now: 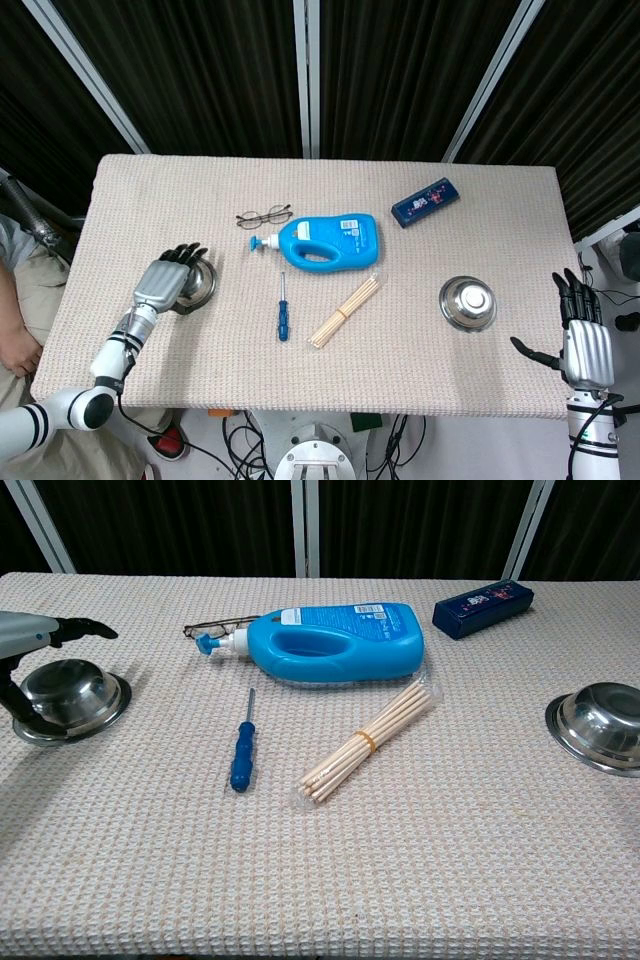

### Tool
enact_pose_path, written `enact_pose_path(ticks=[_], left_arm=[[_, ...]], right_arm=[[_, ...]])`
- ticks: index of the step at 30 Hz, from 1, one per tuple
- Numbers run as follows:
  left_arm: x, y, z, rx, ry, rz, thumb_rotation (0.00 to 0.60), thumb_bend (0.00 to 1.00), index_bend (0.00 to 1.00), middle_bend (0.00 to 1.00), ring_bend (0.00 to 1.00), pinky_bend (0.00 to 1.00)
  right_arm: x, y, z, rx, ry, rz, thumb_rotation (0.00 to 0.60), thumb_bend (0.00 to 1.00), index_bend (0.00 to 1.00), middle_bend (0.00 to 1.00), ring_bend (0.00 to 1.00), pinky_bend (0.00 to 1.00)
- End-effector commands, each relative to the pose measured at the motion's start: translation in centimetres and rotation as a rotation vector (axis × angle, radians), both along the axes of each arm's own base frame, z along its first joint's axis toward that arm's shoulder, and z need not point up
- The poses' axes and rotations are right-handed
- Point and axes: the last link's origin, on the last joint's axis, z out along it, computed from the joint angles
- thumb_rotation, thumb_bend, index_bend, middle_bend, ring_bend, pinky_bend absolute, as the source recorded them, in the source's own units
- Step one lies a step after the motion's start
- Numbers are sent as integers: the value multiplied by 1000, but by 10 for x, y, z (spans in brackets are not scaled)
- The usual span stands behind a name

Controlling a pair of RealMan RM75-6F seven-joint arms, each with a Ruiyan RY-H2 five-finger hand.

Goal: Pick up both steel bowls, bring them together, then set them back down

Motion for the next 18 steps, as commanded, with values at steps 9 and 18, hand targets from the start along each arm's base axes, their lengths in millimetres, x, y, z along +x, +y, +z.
enact_pose_path(ticks=[9, 18], left_arm=[[-5, 7, 9, -47, 53, 47, 600, 107, 149, 73, 16, 172], [-8, 13, 6, -59, 85, 61, 600, 136, 227, 202, 164, 345]], right_arm=[[-3, 1, -2, 8, 3, -7, 600, 49, 0, 0, 0, 0], [-6, 1, -2, 3, 3, -19, 600, 58, 0, 0, 0, 0]])
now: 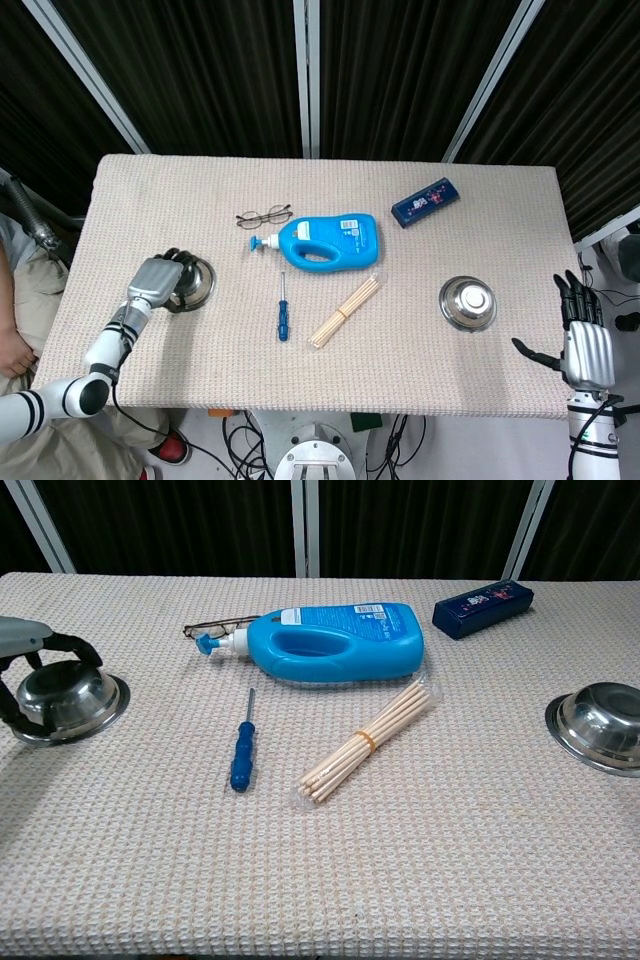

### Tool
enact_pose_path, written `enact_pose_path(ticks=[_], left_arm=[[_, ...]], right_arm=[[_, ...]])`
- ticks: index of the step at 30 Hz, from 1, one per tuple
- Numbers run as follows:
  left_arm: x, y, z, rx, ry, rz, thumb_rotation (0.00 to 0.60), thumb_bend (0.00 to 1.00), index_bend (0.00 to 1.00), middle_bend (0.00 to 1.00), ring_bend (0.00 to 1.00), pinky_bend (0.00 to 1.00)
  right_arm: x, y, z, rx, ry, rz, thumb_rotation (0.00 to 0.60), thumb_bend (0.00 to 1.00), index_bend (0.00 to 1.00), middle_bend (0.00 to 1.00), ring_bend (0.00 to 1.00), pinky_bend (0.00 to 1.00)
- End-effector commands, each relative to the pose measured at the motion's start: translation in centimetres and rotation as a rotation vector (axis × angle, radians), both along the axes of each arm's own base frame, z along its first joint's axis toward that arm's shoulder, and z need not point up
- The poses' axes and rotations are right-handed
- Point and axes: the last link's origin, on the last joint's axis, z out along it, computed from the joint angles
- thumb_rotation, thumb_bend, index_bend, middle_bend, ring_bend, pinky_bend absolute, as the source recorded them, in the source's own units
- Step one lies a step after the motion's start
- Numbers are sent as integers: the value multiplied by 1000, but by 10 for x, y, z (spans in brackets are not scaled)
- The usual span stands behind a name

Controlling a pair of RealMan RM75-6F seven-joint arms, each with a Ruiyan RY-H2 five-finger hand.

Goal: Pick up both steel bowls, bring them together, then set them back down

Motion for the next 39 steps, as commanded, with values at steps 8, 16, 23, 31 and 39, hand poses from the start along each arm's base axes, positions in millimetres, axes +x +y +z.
enact_pose_path(ticks=[8, 16, 23, 31, 39], left_arm=[[6, -5, 19, 141, -76, -64, 600, 217, 523, 526, 423, 608], [23, -40, 81, 490, -557, -187, 600, 216, 531, 531, 426, 610], [16, -67, 81, 538, -708, -225, 600, 215, 545, 543, 433, 614], [16, -70, 75, 524, -718, -219, 600, 215, 544, 543, 433, 612], [17, -67, 76, 500, -720, -212, 600, 215, 543, 541, 432, 603]], right_arm=[[0, -5, -2, 29, 16, -11, 600, 63, 0, 0, 0, 0], [10, -48, -11, 272, 138, -115, 600, 61, 0, 0, 0, 0], [36, -96, -20, 452, 233, -107, 600, 63, 0, 0, 0, 0], [49, -117, -40, 608, 271, -125, 600, 74, 0, 0, 0, 0], [49, -109, -52, 721, 263, -157, 600, 68, 0, 0, 0, 0]])
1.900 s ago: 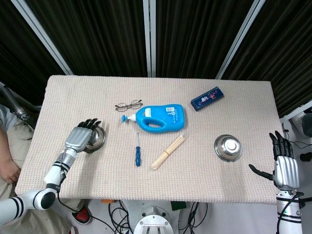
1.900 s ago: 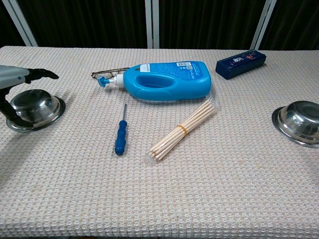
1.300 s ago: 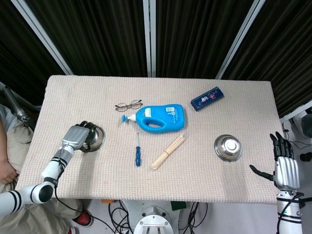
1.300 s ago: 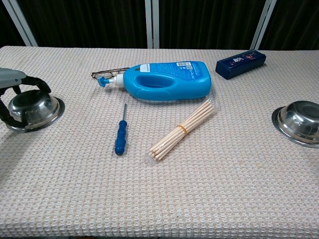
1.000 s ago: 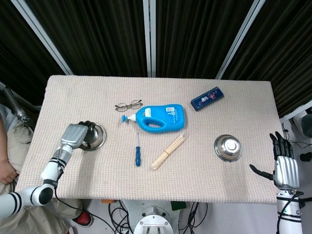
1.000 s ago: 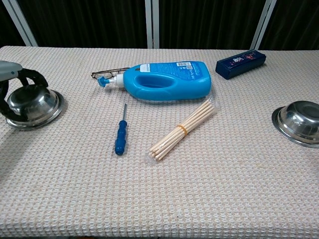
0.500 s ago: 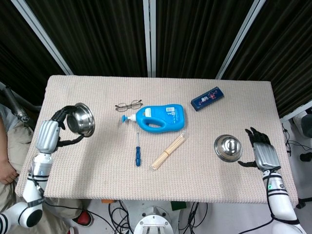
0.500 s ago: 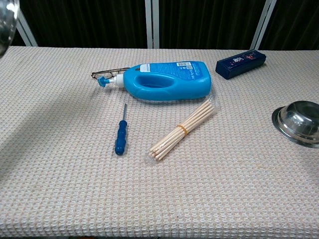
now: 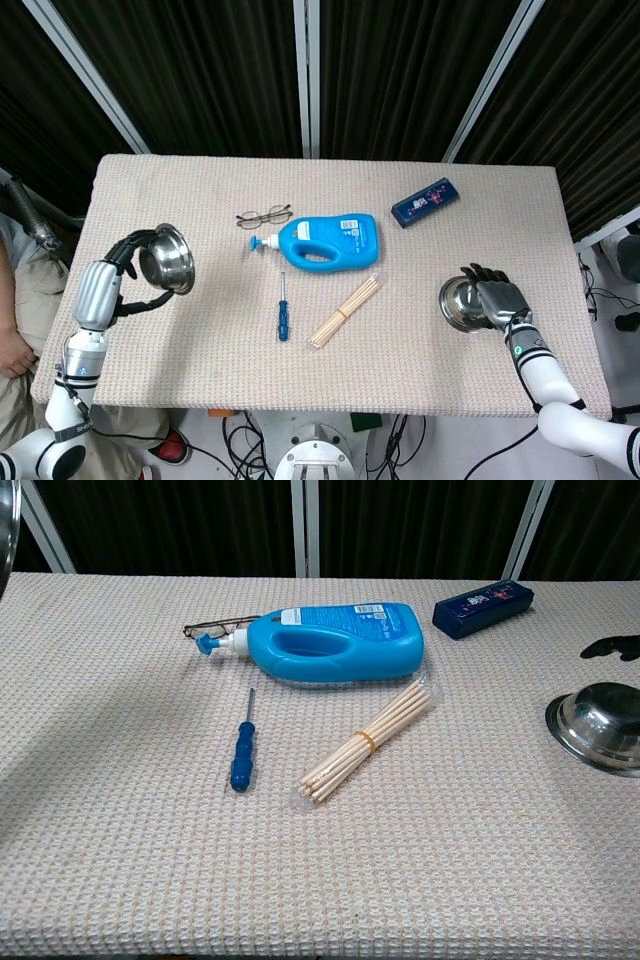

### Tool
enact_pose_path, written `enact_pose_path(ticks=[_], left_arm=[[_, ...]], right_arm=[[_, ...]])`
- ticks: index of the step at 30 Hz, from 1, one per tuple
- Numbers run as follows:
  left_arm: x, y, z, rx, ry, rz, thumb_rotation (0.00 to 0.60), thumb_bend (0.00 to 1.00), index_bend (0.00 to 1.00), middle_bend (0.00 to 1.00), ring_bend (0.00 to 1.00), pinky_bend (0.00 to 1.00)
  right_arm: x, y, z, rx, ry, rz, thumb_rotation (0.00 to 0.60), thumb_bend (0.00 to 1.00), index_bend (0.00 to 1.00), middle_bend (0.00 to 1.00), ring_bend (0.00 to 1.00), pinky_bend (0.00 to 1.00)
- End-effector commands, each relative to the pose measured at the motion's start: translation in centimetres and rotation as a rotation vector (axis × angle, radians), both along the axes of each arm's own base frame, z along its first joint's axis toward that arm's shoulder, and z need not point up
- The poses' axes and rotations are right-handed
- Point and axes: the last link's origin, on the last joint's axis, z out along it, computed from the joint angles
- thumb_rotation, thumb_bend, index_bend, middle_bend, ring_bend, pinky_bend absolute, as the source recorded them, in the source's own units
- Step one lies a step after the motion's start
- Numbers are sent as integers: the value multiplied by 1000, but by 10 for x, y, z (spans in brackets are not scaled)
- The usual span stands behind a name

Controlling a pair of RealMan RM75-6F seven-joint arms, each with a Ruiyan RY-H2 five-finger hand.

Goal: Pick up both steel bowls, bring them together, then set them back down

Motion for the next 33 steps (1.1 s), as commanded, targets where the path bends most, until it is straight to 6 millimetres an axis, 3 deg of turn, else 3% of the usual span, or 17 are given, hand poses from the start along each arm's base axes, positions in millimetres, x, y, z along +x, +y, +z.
enact_pose_path(ticks=[1, 24, 28, 33], left_arm=[[0, 1, 0, -6, 4, -2, 600, 214, 543, 540, 432, 603], [1, 6, -4, -26, 43, -4, 600, 213, 541, 527, 429, 594], [1, 6, -6, -31, 45, -2, 600, 213, 541, 527, 430, 594], [0, 7, -6, -34, 46, 0, 600, 213, 541, 527, 430, 595]], right_arm=[[0, 4, 0, 24, 3, -12, 600, 62, 0, 0, 0, 0], [-6, -8, -19, 32, 47, -15, 600, 43, 0, 4, 0, 0], [-6, -9, -21, 24, 54, -6, 600, 46, 8, 118, 20, 0], [-6, -10, -23, -11, 62, 7, 600, 78, 254, 266, 129, 0]])
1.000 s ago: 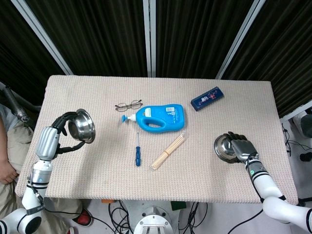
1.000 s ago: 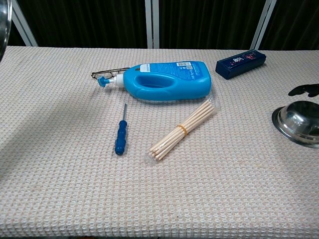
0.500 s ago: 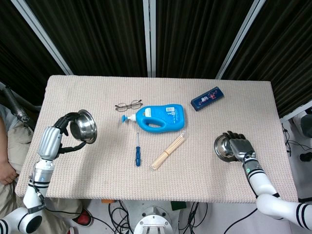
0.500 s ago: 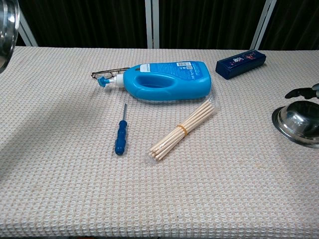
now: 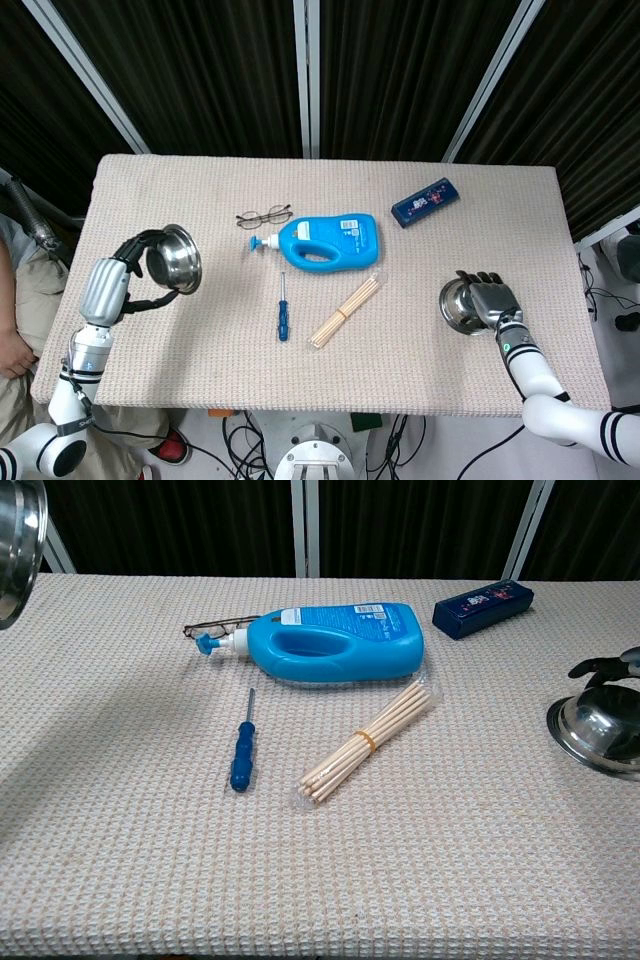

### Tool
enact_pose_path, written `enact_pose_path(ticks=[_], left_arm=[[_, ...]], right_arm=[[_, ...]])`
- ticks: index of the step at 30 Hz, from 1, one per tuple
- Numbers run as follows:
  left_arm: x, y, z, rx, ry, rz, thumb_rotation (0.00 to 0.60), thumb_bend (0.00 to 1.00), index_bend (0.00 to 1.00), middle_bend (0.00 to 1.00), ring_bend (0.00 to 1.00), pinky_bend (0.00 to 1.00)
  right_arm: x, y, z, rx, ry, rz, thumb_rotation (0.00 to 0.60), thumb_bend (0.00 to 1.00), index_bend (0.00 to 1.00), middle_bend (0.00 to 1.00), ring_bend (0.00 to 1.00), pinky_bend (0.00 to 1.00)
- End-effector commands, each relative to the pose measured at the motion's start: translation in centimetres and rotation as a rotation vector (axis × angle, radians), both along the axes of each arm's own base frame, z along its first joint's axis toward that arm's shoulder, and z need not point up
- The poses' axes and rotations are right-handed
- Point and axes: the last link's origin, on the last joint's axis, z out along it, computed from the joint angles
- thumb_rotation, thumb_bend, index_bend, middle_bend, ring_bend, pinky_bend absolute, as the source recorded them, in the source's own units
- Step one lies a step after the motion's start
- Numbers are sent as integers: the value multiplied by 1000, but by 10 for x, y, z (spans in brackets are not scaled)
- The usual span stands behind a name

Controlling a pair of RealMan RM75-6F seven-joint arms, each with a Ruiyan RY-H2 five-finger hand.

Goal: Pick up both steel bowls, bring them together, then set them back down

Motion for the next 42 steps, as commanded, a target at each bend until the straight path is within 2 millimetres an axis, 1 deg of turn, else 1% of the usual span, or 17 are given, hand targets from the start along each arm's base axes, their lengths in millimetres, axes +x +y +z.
enact_pose_path(ticks=[1, 3, 6, 9, 11, 14, 15, 18, 20, 22, 24, 25, 28, 31, 34, 37, 42], left_arm=[[0, 0, 0, 0, 1, 0, 600, 213, 541, 527, 430, 595], [0, 0, 0, -1, 2, 0, 600, 214, 542, 527, 430, 594], [1, 0, 0, -2, 1, -3, 600, 213, 541, 527, 430, 595], [2, 0, 0, 2, -7, -8, 600, 214, 541, 527, 430, 595], [4, 0, 1, 4, -19, -14, 600, 213, 541, 527, 430, 595], [10, 1, 2, -2, -65, -32, 600, 213, 542, 527, 430, 595], [15, 3, 2, -5, -95, -46, 600, 213, 542, 527, 430, 595], [30, 6, -1, -15, -176, -93, 600, 213, 544, 528, 429, 595], [48, 9, -6, -37, -264, -144, 600, 213, 544, 528, 430, 597], [68, 12, -14, -68, -337, -199, 600, 213, 544, 528, 430, 600], [86, 15, -23, -93, -377, -243, 600, 213, 546, 530, 430, 601], [97, 17, -30, -106, -393, -266, 600, 214, 548, 531, 430, 601], [123, 20, -45, -141, -421, -315, 600, 213, 550, 533, 430, 601], [144, 22, -57, -173, -458, -355, 600, 213, 550, 534, 430, 601], [159, 27, -65, -183, -475, -378, 600, 213, 552, 534, 430, 601], [169, 33, -67, -180, -484, -394, 600, 214, 554, 536, 430, 601], [180, 42, -67, -166, -494, -407, 600, 214, 560, 540, 430, 604]], right_arm=[[0, -1, -1, -26, 5, 12, 600, 84, 292, 278, 149, 0], [0, -1, 0, -53, 4, 20, 600, 100, 376, 308, 197, 0], [-1, 1, 5, -97, 1, 27, 600, 126, 464, 362, 248, 0], [1, 5, 18, -152, -45, 28, 600, 132, 487, 375, 261, 0], [7, 6, 36, -225, -116, 41, 600, 131, 499, 383, 269, 0], [18, 6, 65, -360, -277, 94, 600, 131, 536, 407, 288, 0], [24, 5, 74, -414, -369, 124, 600, 133, 549, 415, 294, 4], [36, 0, 84, -518, -628, 196, 600, 142, 566, 425, 296, 44], [45, -5, 78, -565, -860, 224, 600, 141, 567, 425, 291, 83], [56, -10, 63, -541, -1054, 220, 600, 141, 567, 426, 289, 113], [69, -15, 50, -502, -1201, 209, 600, 141, 567, 427, 289, 132], [79, -19, 42, -477, -1288, 200, 600, 142, 567, 428, 289, 138], [105, -26, 25, -406, -1465, 180, 600, 144, 566, 429, 291, 155], [125, -29, 11, -334, -1593, 151, 600, 150, 568, 432, 296, 166], [143, -32, 2, -262, -1679, 124, 600, 153, 577, 438, 306, 174], [155, -34, -5, -211, -1710, 115, 600, 154, 581, 440, 308, 178], [173, -37, -16, -155, -1730, 110, 600, 156, 581, 441, 308, 185]])
